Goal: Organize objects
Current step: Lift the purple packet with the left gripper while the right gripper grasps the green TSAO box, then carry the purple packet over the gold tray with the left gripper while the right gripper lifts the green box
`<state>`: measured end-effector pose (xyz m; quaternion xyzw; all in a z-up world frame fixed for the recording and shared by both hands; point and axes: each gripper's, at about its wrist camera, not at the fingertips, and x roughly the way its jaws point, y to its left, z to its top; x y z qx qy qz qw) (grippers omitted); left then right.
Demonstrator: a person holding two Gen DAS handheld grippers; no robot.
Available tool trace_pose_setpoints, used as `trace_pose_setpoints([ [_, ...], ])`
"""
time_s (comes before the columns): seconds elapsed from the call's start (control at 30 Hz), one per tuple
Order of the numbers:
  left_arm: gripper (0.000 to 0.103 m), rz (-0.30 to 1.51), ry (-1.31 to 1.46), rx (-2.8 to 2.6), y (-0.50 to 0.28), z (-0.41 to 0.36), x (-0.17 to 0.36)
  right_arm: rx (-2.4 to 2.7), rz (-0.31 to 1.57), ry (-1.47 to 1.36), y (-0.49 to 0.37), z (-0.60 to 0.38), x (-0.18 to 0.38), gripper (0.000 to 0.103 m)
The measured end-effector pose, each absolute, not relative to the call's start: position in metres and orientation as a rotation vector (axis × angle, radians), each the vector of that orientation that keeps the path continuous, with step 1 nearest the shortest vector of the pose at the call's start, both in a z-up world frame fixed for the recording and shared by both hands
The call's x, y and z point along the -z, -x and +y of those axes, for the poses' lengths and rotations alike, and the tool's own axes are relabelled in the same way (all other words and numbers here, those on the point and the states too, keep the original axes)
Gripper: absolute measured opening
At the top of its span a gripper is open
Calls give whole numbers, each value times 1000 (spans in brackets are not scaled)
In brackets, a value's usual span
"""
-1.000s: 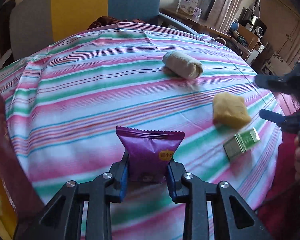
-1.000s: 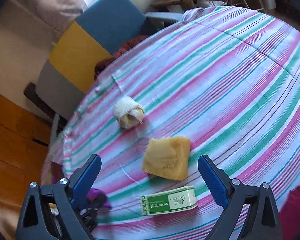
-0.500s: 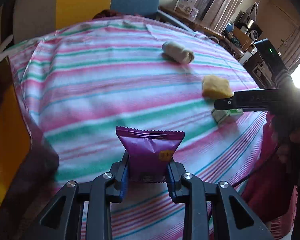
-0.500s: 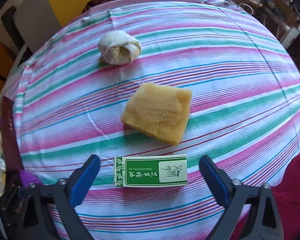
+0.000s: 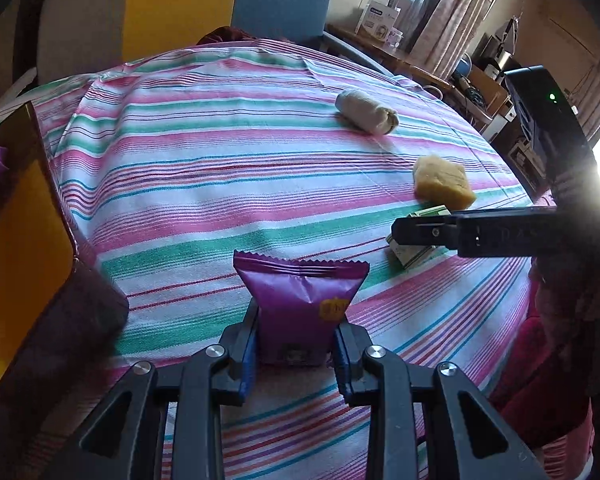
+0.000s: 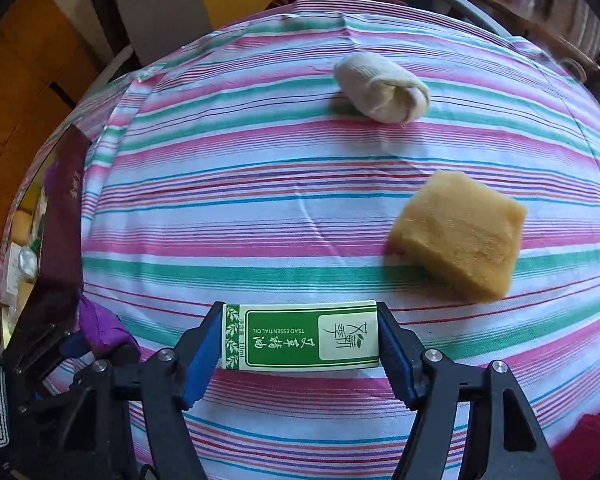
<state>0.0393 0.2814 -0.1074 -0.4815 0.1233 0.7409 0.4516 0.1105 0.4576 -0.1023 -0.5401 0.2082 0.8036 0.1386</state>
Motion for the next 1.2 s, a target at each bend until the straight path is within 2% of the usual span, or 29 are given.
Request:
trace_pose_setpoints([
  [0.2,31,311,1175,-1847,-41,279,108,-2325,522,1579,-102,449,102,71],
  [0.97,30,336,1148,-1908,-45,276,104,-2348,443,1578,-96,443,104,71],
  [1.2,30,329,1095,-1935,-49,271,88,-2347,443,1577,-96,443,104,71],
])
